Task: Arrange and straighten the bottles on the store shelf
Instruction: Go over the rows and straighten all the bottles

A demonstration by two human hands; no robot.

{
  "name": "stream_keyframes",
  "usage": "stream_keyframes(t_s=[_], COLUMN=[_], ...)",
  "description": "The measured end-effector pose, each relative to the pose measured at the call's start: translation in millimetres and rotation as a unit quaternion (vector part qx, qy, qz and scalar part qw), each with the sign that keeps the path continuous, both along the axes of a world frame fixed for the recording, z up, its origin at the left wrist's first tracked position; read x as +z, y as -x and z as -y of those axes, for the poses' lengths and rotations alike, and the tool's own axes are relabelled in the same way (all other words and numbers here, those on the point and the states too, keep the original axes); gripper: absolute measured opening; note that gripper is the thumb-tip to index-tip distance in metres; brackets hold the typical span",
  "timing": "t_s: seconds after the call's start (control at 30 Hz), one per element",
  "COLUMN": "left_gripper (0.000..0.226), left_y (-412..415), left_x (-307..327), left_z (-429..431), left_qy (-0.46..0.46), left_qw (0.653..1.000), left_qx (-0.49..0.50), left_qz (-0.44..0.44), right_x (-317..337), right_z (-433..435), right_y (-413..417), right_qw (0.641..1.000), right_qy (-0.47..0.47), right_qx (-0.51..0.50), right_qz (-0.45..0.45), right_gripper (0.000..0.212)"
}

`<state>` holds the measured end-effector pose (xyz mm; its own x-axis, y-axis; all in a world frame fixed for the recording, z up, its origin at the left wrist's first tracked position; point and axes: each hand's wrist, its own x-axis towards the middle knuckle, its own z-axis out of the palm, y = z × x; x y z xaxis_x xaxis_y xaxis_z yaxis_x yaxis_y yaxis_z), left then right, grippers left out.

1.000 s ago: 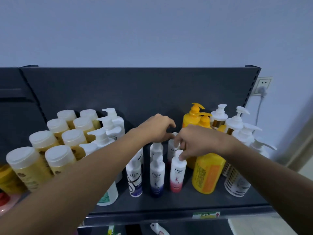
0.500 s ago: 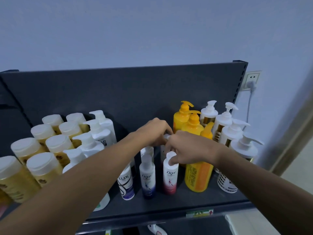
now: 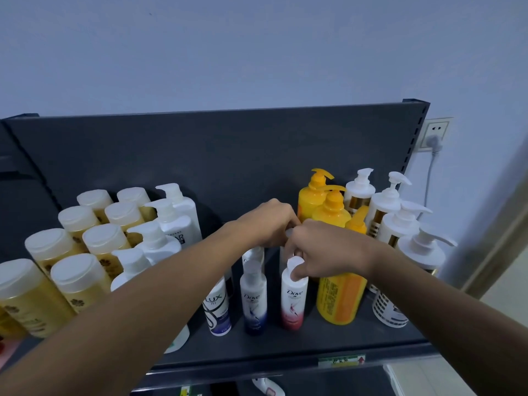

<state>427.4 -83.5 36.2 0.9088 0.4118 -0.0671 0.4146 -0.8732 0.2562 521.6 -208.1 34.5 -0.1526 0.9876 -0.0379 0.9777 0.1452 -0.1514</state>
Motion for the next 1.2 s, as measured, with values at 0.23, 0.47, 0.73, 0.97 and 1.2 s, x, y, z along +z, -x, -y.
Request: stream_keyframes(t_s=[0.23,0.47,0.73,0.97,1.2], left_gripper=[0.03,0.011,0.071,0.021,0.028], left_y=[-2,-7,-53,-83,-83], left_x=[-6,11,19,7,19], left_z=[-7,-12,1,20,20], left_qy=[-0.002,0.023,0.091,0.073,0.079], left_qw=[1.0,0.999,0.985,0.98,0.982], left_qx=[-0.009,0.019,0.069,0.088,0.081], left_qz=[-0.013,0.023,0.13,0.163,0.151], right_x=[1,36,70,49,54], right_z=[4,20,46,43,46], right_y=[3,-10,-65,-82,-82], right_qw=[1.0,0.997,0.992,0.992,0.996], right_qy=[-0.002,-0.049,-0.023,-0.017,-0.026], right_qx=[-0.011,-0.048,-0.077,-0.051,-0.028], right_qz=[0.008,0.043,0.097,0.111,0.085], right_gripper=[0.032,0.043,0.048,0.043,0.043])
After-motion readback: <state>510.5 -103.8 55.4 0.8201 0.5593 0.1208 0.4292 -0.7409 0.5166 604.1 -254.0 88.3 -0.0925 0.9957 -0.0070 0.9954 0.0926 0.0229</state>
